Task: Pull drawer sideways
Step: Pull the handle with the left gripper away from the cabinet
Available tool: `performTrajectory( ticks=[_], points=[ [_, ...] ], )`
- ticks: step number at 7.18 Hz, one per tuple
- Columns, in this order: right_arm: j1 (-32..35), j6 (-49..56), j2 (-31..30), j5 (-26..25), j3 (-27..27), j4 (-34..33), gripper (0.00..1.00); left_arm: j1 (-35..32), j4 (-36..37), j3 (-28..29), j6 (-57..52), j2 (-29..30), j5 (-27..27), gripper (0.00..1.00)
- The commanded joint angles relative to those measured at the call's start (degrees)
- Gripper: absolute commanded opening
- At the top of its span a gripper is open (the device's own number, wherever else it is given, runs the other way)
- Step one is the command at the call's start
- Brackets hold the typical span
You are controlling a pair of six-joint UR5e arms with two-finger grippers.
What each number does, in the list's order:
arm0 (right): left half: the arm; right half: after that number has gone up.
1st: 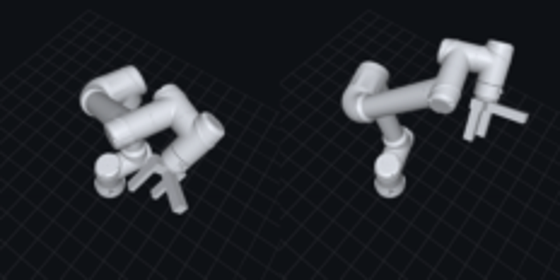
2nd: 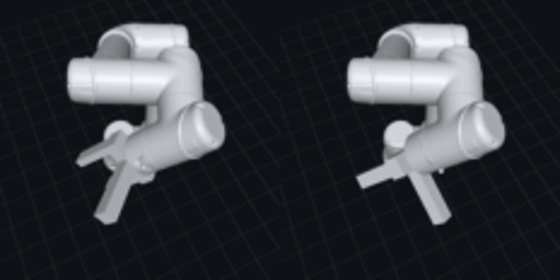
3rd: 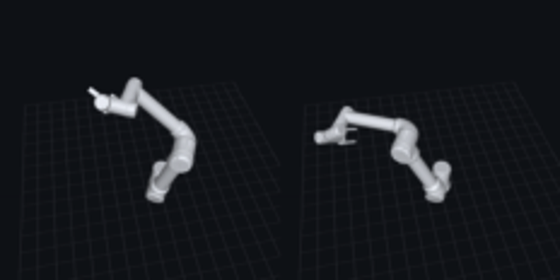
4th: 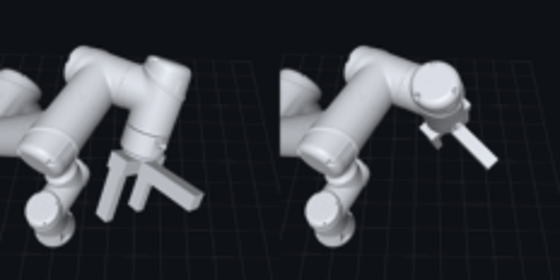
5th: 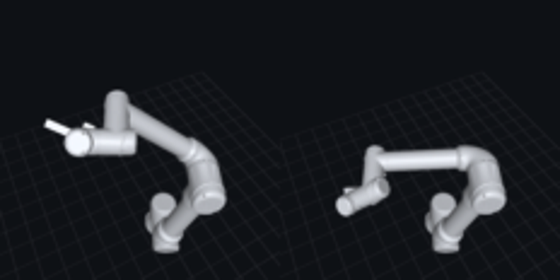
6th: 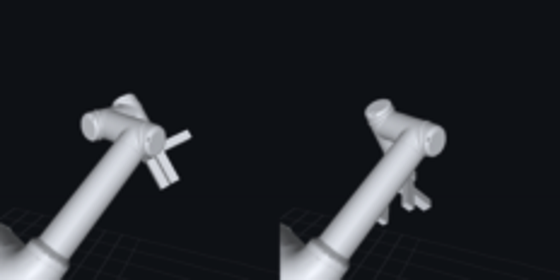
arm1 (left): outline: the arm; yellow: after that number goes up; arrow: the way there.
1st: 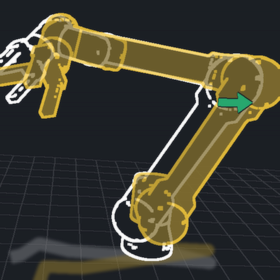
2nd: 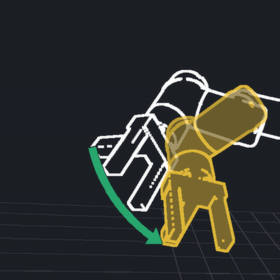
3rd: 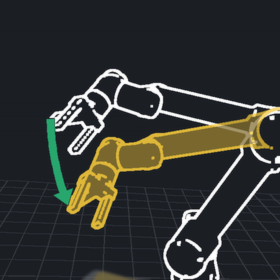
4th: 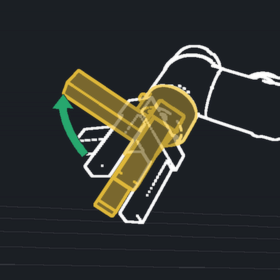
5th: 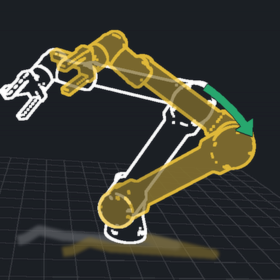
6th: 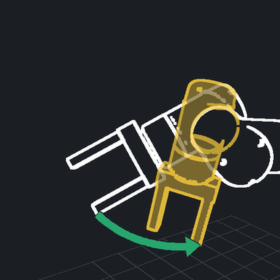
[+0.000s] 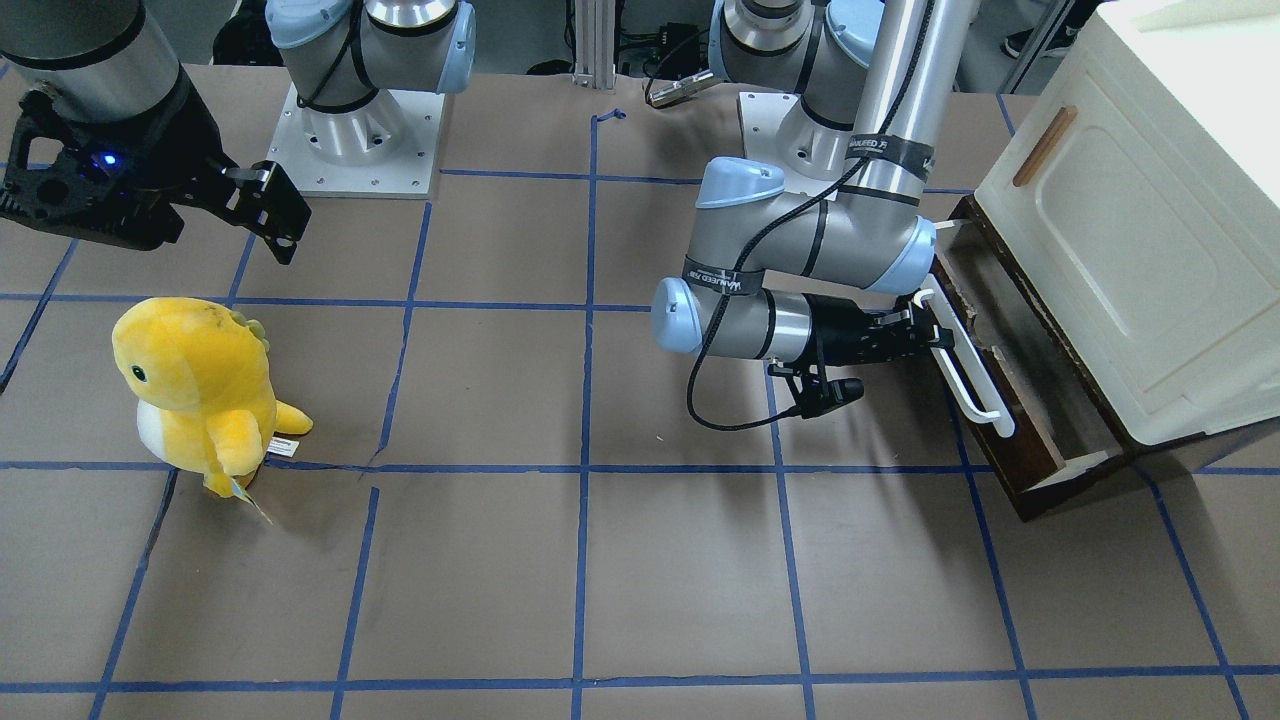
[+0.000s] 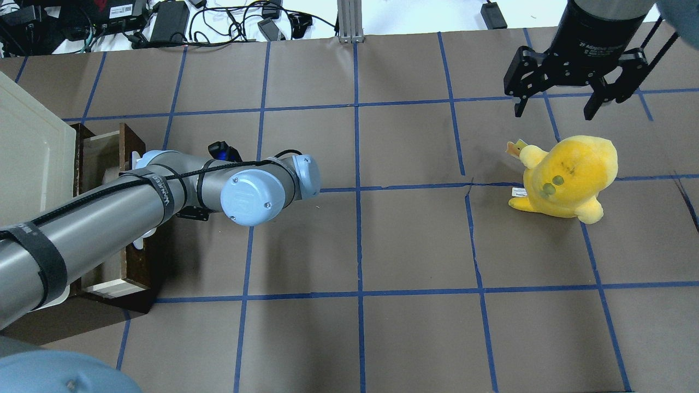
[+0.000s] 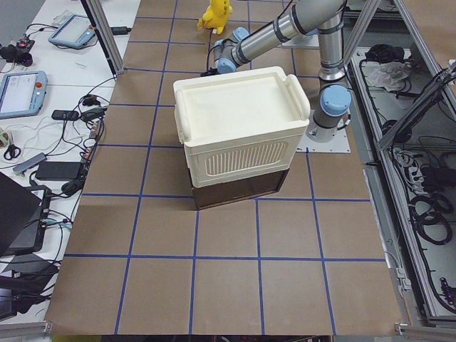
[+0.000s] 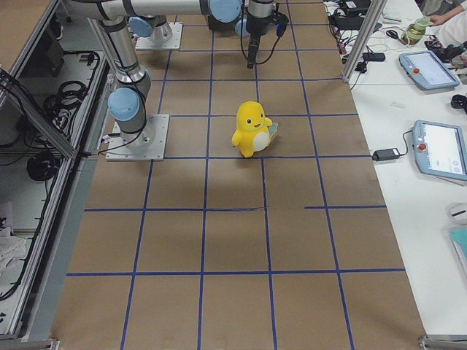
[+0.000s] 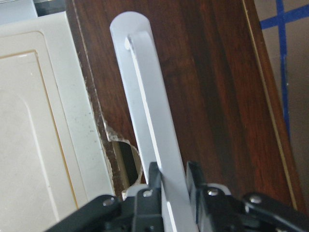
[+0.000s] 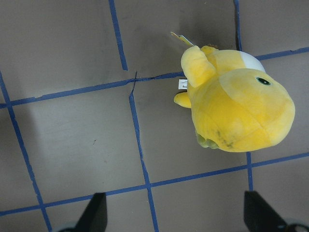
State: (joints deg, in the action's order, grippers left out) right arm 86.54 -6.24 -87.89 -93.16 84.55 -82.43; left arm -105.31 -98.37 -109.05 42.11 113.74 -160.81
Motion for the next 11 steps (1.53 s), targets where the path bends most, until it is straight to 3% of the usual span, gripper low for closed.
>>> performTrajectory(
  ticks=[1,8,9,10,11],
  points=[
    [0.03,0.00,0.00,0.00,0.00,-0.01,1.00,-2.53,-0.24,1.03,-0.54,0.07,0.06,0.16],
    [-0.06,0.00,0.00,0.00,0.00,-0.01,1.00,-5.17,-0.60,1.12,-0.89,0.43,-0.29,0.17],
    [-0.06,0.00,0.00,0.00,0.00,-0.01,1.00,-5.17,-0.60,1.12,-0.89,0.60,-0.55,0.48],
    [0.03,0.00,0.00,0.00,0.00,-0.01,1.00,-5.09,0.18,1.30,-0.55,0.34,-0.12,0.99],
    [-0.06,0.00,0.00,0.00,0.00,-0.01,1.00,-5.09,0.19,2.08,-0.63,-0.36,0.41,1.00]
  ],
)
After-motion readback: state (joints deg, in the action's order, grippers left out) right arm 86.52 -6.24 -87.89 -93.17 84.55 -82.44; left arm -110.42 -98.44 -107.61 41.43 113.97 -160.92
